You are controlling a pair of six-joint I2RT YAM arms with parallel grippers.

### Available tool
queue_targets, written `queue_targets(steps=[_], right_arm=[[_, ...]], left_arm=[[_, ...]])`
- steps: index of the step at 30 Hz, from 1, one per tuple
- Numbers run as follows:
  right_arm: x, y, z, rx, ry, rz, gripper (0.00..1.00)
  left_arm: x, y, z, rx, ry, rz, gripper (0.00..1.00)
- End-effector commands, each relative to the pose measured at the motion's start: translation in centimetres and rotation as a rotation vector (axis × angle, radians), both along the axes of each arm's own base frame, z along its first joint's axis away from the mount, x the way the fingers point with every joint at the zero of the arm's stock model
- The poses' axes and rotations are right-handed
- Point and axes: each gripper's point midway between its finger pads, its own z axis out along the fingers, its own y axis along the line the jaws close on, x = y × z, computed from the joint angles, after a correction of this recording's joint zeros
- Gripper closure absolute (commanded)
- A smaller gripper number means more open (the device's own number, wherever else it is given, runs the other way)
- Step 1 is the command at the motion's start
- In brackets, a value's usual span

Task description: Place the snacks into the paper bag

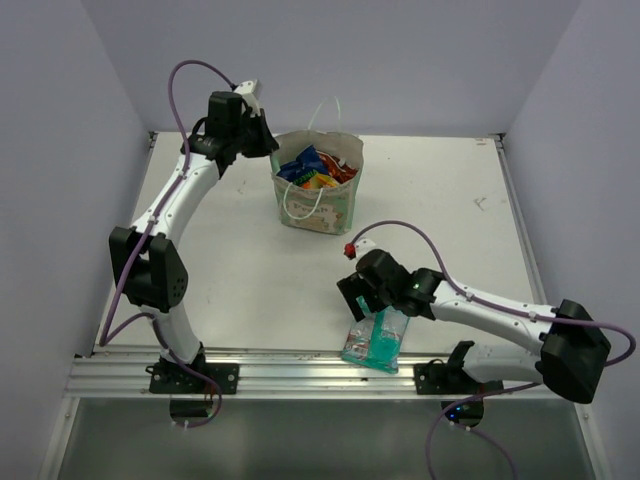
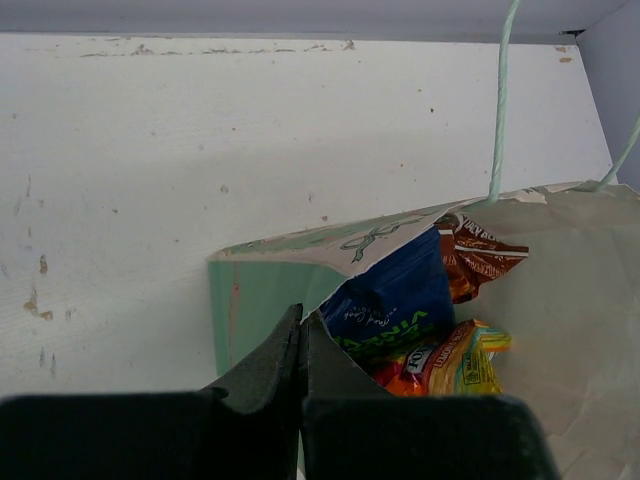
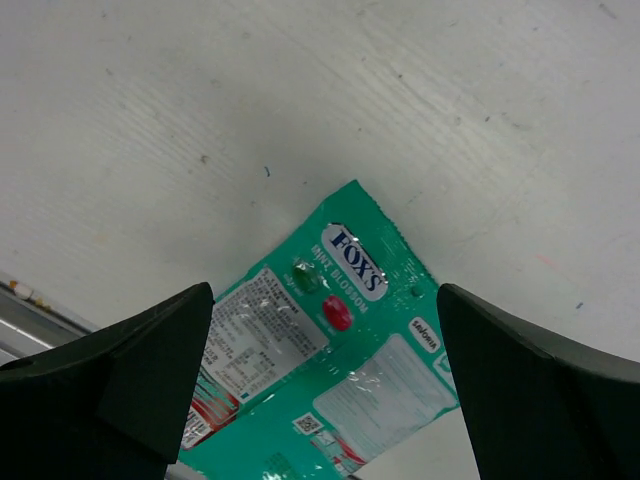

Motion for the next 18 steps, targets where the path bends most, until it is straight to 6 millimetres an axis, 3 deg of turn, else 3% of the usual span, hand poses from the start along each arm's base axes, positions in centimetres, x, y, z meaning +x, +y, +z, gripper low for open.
queue_targets(steps=[1, 9, 12, 13, 15, 16, 18], right_arm=[[-1.7, 2.5, -0.8, 0.138, 0.097, -0.023, 0.01], [-7.4, 0.8, -6.6, 0.096, 0.324, -0.039, 0.03], [-8.0, 0.1, -7.3, 0.075, 0.35, -0.069, 0.14], [-8.0, -0.2, -7.5, 0.062, 0.352, -0.086, 0.46], [-8.0, -0.5, -7.4, 0.037, 0.354, -0.099, 0.85], [-7.9, -0.5, -7.2, 0.034, 0.346, -0.097, 1.0], [-7.5, -0.6, -6.2, 0.025, 0.318, -0.094, 1.0]], left_arm=[[-0.4, 0.3, 2.2, 0.001, -0.039, 0.008, 1.0], [-0.7, 0.8, 1.6, 0.015, -0.019, 0.026, 1.0], [-0.9, 0.9, 1.4, 0.021, -0.012, 0.032, 1.0], [-0.9, 1.0, 1.3, 0.022, -0.011, 0.034, 1.0], [-1.1, 1.0, 1.2, 0.022, -0.009, 0.036, 1.0], [-1.1, 1.1, 1.3, 0.021, -0.01, 0.04, 1.0], [-1.1, 1.1, 1.6, 0.017, -0.018, 0.043, 1.0]])
